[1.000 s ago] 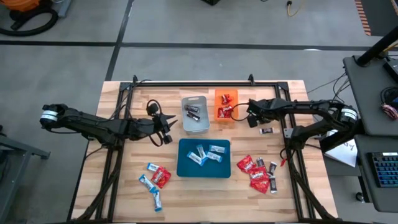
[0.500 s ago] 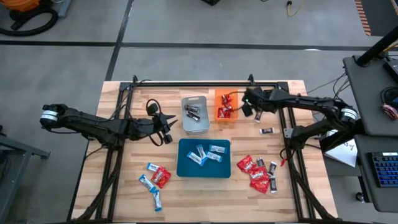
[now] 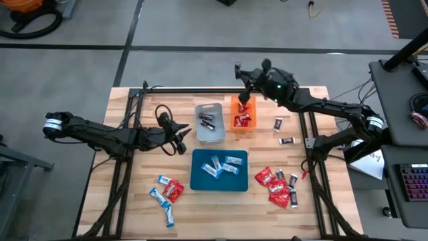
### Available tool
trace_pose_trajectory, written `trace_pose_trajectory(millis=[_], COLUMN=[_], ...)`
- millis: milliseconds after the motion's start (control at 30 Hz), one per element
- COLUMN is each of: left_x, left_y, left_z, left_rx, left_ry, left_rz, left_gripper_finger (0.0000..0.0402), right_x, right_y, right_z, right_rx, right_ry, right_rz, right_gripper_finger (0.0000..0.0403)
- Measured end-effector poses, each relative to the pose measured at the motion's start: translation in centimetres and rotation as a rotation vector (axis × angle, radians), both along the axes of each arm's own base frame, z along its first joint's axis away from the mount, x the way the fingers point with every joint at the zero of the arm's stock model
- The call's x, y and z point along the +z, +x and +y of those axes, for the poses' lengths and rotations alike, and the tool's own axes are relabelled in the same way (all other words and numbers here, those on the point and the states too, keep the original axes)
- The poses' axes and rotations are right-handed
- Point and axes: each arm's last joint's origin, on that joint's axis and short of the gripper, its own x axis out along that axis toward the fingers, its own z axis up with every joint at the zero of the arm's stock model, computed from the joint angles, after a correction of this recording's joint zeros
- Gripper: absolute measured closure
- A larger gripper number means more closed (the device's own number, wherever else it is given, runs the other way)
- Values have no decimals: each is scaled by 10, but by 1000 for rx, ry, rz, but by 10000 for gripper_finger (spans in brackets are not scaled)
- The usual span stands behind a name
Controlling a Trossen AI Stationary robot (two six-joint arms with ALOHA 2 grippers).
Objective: Sort candy
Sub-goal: Put the brown chocolate bar into the gray bin
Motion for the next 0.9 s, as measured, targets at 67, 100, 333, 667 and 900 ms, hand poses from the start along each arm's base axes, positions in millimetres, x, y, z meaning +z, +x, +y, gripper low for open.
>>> trace_pose_trajectory(millis=[67,100,333,667,900], left_x=[0,0,0,0,0], left_y=[0,0,0,0,0], left_z=[0,0,0,0,0], left_rx=[5,6,6,7,19], left_ry=[-14,-16,-16,-20,-51], left_rz=[-9,-10,-10,-13,-33], left_gripper_finger=[322,322,322,322,322], right_x=[8,10,8,17,-2], right_y=[0,1,1,3,17], right_z=[0,0,0,-2,-8], right_rx=[17,16,17,12,18], right_ry=[-62,-80,-71,-148,-57], right_rz=[-65,-86,-88,-209,-198], right_gripper_finger=[381,381,381,381,381])
